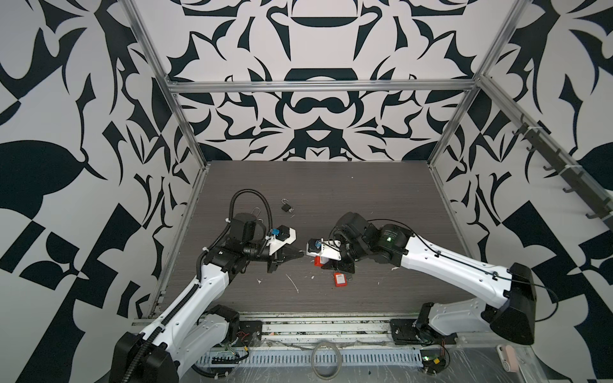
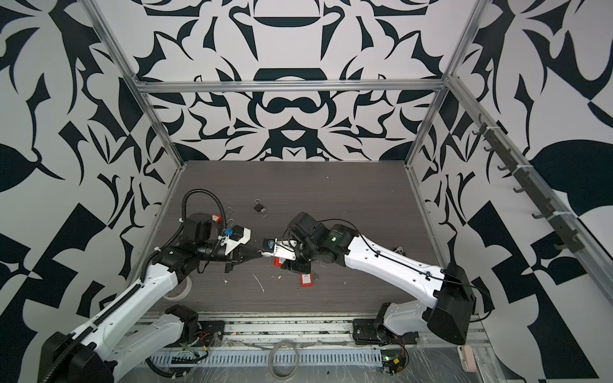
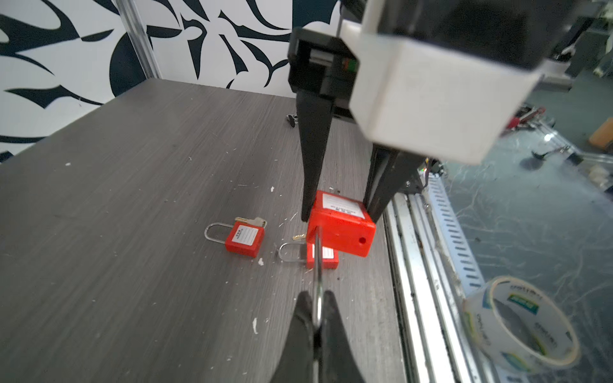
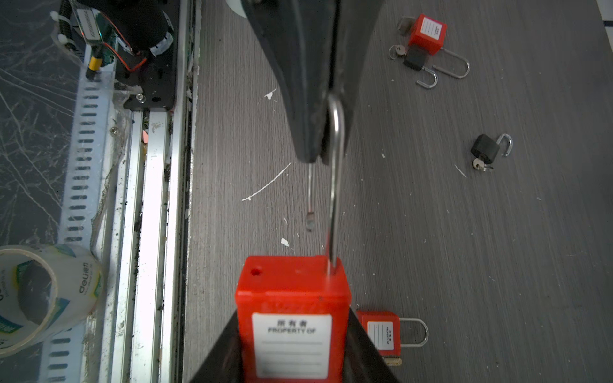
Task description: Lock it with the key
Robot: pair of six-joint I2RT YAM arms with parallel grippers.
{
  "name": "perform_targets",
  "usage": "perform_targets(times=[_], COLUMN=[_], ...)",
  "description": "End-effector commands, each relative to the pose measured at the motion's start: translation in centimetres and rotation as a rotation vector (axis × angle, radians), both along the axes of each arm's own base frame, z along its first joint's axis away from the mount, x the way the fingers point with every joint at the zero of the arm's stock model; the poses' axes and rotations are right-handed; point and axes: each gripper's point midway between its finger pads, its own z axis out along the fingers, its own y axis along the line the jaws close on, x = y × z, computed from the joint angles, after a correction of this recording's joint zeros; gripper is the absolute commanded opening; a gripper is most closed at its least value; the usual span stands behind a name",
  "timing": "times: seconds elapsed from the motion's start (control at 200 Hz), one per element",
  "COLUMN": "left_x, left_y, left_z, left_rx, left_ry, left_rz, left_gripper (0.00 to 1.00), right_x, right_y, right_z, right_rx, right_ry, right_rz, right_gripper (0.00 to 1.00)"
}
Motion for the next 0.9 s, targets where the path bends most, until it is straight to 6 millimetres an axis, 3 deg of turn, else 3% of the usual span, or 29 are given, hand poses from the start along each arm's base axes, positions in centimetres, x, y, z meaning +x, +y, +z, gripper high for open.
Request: perform_targets(times=[0.0, 0.13, 0.355, 0.61, 0.895], left_x=[-0.6, -0.8, -1.0, -1.9, -2.3], left_y=[-0.5, -0.7, -1.0, -1.8, -2.2], left_z=[1.7, 2.3, 3.0, 3.1, 3.1], left_rx=[-0.042, -0.059, -0.087, -0.091, -0.097], left_ry=[-0.014, 0.019, 0.053, 0.02, -0.004], left_rz=[-0.053, -0.065, -0.076, -0.112, -0.13], left_gripper=[0.0, 0.0, 0.0, 0.0, 0.0], right_x=[0.2, 0.6, -0.1, -0.7, -1.5], right_y=[1.0, 0.9, -1.1, -1.5, -1.4], right_z=[1.3, 1.5, 1.7, 1.5, 1.4], right_rx=[0.053, 0.056, 0.012, -0.003, -0.004], right_ry=[-0.027, -0.039, -0.04, -0.011, 0.038], right_rz=[0.016, -0.01, -0.017, -0.001, 0.031], right_gripper=[0.46, 0.68, 0.72, 0.61, 0.27])
